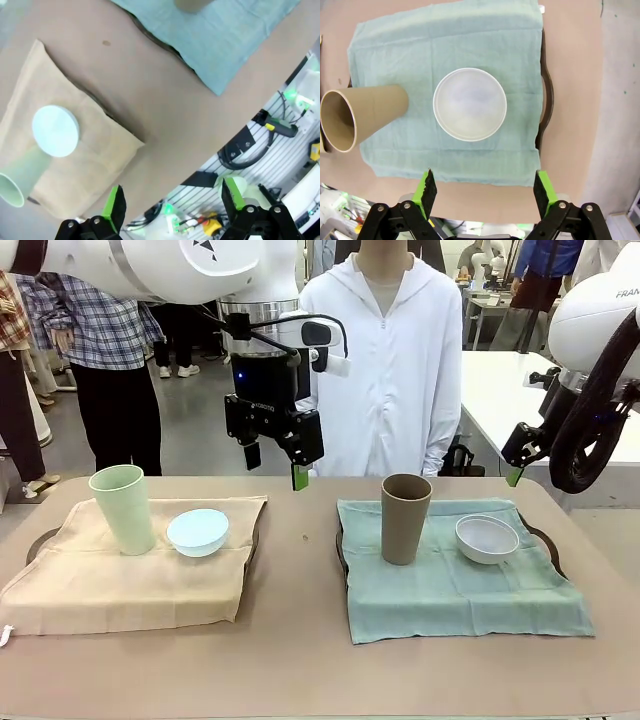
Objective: Set up a tray with a mat and arrange the tableware.
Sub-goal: Place the Picnic Bowl and Reusable plastic cup back onto the Handle tray in front of the human's position.
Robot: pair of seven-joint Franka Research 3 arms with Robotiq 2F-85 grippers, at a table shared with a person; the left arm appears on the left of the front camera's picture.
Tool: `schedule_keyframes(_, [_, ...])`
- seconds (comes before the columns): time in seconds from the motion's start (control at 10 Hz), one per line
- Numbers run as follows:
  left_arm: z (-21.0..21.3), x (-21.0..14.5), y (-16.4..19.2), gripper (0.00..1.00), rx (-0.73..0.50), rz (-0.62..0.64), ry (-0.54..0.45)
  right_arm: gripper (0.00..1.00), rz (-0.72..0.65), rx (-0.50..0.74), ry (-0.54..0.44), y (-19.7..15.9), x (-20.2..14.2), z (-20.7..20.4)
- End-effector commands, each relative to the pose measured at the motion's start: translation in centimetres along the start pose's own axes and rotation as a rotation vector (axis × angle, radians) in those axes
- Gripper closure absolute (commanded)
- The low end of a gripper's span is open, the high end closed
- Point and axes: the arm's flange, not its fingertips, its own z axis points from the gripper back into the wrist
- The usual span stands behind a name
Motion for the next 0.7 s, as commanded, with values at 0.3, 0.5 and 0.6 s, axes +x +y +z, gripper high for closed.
schedule_keyframes(0.3, [2.4, -3.8, 4.3, 0.00, -0.015, 0.085, -0.032, 0.00, -0.013, -0.006, -0.016, -1.1, -1.0, 0.3])
schedule_keyframes(0.5, [2.4, -11.3, 11.2, 0.00, -0.030, 0.181, -0.007, 0.00, -0.057, -0.017, 0.004, -3.3, -2.2, 0.0])
schedule_keyframes(0.6, [2.2, -14.1, 13.9, 0.00, -0.013, 0.188, 0.038, 0.00, -0.070, -0.011, -0.004, -3.9, -2.6, 0.4])
